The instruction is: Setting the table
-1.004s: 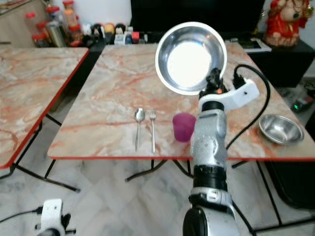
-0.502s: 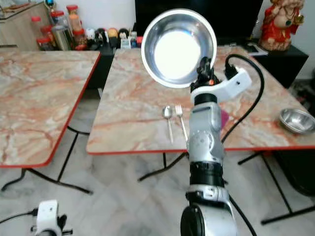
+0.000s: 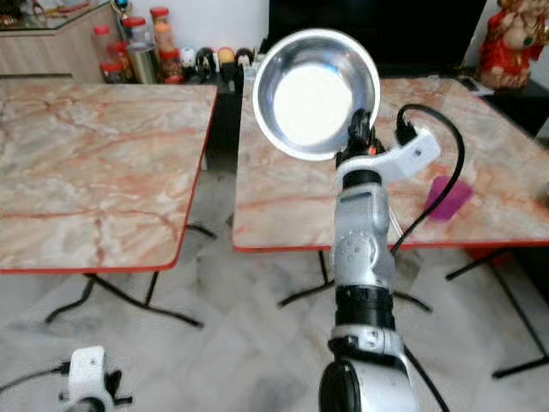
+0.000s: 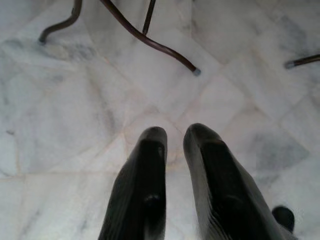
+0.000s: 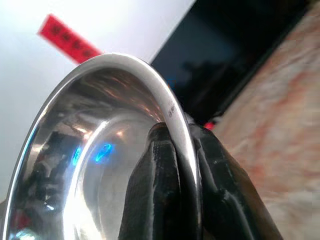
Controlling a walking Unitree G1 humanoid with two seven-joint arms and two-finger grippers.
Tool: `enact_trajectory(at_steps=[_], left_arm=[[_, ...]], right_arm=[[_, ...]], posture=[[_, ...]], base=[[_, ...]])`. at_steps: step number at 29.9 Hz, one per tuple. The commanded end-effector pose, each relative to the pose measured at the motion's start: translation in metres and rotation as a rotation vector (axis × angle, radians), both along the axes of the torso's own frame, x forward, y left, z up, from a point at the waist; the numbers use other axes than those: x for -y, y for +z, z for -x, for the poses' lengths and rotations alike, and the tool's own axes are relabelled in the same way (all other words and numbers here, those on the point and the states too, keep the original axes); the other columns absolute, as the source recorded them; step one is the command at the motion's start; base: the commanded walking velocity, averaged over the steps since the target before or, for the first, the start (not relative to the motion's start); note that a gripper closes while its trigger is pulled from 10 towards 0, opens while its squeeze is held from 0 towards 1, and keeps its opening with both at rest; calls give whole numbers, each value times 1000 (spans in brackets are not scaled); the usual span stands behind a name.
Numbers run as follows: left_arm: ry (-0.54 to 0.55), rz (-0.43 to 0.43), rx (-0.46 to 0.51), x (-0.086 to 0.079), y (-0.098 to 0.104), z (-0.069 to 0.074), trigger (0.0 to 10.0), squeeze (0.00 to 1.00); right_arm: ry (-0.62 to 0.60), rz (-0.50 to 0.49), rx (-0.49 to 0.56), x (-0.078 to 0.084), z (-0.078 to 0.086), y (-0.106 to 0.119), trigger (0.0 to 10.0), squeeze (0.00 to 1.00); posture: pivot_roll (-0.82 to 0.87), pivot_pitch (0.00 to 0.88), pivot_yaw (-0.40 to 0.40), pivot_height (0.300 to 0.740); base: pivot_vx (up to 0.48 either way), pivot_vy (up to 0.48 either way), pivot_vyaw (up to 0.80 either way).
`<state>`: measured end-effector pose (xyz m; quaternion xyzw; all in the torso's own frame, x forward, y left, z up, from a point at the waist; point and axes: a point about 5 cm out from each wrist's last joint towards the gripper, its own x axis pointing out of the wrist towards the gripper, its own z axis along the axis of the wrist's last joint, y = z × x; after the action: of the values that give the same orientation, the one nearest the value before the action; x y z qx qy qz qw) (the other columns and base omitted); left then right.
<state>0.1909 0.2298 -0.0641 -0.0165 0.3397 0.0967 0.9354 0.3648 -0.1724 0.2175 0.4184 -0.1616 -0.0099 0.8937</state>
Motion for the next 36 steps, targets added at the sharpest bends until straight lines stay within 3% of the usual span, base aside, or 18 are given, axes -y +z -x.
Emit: enact_trajectory(at_steps=[1, 36], left_arm=[[2, -16, -2, -5, 1, 1, 10000, 0], [16, -18, -3, -7, 1, 2, 10000, 0]], right_arm=[[13, 5, 46, -6, 0, 10, 10000, 0], [43, -18, -2, -11, -1, -2, 10000, 0]], posture=[[72, 0, -28, 740], [88, 0, -38, 740]], base=[[0, 480, 631], [0, 480, 53]])
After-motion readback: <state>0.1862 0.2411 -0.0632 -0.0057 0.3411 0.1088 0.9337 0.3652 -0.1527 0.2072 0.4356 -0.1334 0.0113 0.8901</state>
